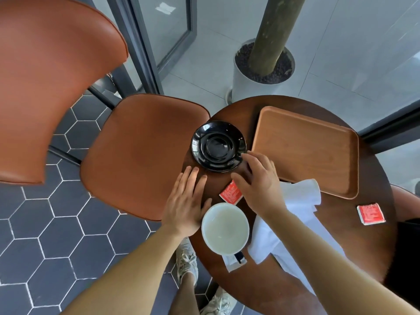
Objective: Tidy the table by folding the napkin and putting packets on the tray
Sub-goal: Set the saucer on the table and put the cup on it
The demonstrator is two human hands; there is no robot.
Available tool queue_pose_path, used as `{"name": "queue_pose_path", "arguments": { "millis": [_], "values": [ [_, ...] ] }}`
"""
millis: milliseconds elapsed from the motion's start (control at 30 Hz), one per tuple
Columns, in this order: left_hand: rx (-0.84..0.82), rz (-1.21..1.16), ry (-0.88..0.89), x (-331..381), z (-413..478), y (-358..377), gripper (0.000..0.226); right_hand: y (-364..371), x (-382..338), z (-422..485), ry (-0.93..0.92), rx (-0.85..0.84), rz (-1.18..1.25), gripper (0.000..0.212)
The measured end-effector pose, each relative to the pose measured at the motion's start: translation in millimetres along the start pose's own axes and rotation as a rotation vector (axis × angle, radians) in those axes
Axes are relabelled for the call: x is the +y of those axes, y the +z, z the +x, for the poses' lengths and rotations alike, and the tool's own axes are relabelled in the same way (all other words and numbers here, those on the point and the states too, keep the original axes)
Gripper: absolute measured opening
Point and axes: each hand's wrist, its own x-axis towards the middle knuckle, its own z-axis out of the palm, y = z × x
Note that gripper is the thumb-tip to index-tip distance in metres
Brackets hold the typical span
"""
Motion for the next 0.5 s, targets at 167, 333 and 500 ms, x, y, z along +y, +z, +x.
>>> {"name": "queue_pose_path", "arguments": {
  "millis": [167,333,500],
  "values": [
    [-0.007,0.048,-0.007,1.6,0.8,-5.2,0.062,-22.0,11.4,-77.7,0.092,0.093,0.16,0.014],
    [-0.028,0.065,0.003,3.9,-0.4,-8.2,0.063,-22.7,21.6,-149.9,0.152,0.162,0.285,0.008],
    [-0.024,0.028,0.019,5.0,-2.5,-11.3,0.064,10.0,27.0,-181.2,0.245,-0.02,0.231,0.022]
  ]
}}
